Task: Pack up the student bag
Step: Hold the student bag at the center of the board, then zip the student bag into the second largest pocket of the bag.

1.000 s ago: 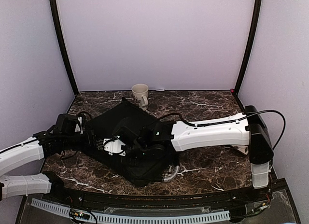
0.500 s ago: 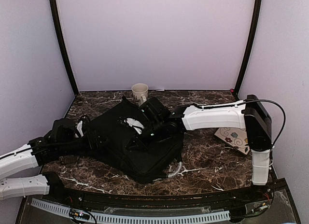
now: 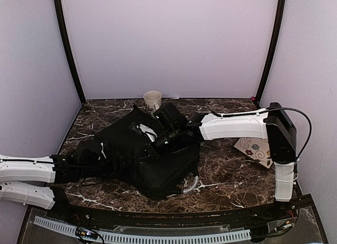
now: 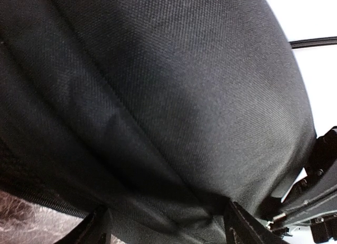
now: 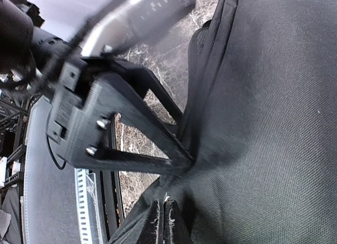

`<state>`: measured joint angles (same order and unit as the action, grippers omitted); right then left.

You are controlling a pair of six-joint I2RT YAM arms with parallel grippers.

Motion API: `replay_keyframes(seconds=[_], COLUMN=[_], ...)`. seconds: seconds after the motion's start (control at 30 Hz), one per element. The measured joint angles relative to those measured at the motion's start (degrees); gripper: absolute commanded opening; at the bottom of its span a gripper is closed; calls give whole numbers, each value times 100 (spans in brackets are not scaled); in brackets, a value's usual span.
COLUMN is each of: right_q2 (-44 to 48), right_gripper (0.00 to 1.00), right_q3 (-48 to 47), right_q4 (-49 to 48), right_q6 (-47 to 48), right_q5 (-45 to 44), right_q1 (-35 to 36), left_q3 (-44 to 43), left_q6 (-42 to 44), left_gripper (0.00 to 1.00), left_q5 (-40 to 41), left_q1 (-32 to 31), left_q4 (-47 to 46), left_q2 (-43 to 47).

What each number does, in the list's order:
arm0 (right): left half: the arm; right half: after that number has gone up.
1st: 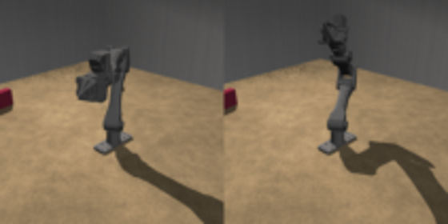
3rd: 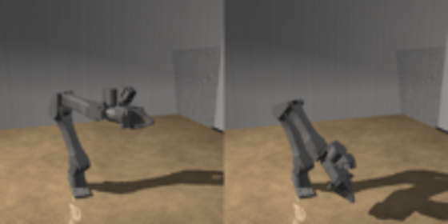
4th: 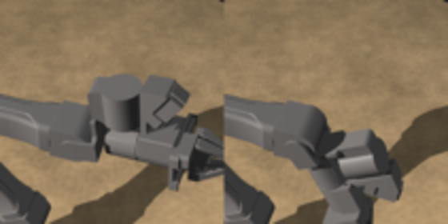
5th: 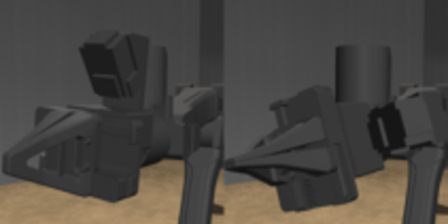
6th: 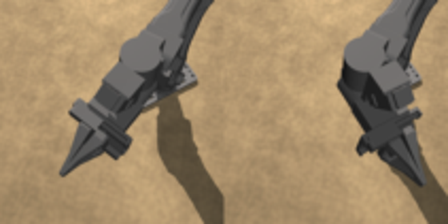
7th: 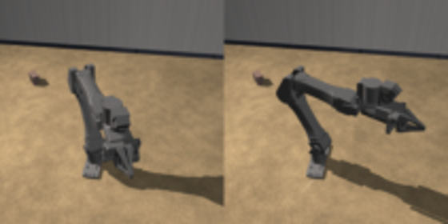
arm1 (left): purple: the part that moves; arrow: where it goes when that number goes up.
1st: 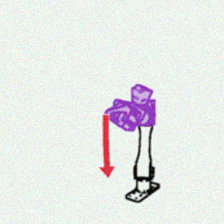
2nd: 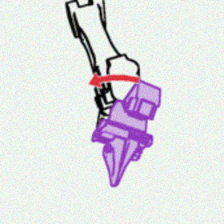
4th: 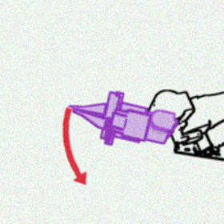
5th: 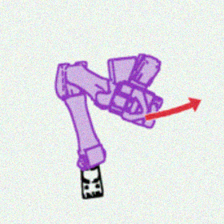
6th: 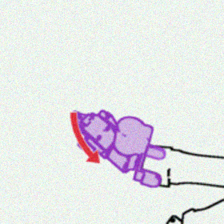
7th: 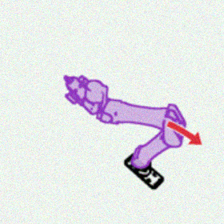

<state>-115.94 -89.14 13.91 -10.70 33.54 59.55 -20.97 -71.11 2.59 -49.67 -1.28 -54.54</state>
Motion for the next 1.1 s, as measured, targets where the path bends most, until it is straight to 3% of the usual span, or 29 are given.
replay_keyframes(seconds=[0.07, 0.1, 0.2, 0.27, 0.63, 1.1], right_q2=[0, 0, 0, 0, 122, 485], right_gripper=[0, 0, 0, 0, 0, 0], right_q3=[-28, -33, -33, -31, -15, 645], right_q4=[26, 35, 74, 79, 87, -483], right_q6=[-33, -52, -63, -79, -339, -828], right_q5=[-13, -26, -70, -116, -192, -184], right_q1=[0, -7, -26, -39, -376, -1591], left_q3=[0, 2, 2, 7, 120, 210], left_q6=[-103, -146, -304, -337, -326, -304], left_gripper=[68, 60, 21, 0, 0, 0], left_q5=[24, 42, 105, 160, 498, 925], left_q1=[-24, -39, -50, -59, -103, -103], left_q4=[-236, -332, -511, -627, -498, 623], left_q2=[-236, -315, -431, -431, 157, 1241])
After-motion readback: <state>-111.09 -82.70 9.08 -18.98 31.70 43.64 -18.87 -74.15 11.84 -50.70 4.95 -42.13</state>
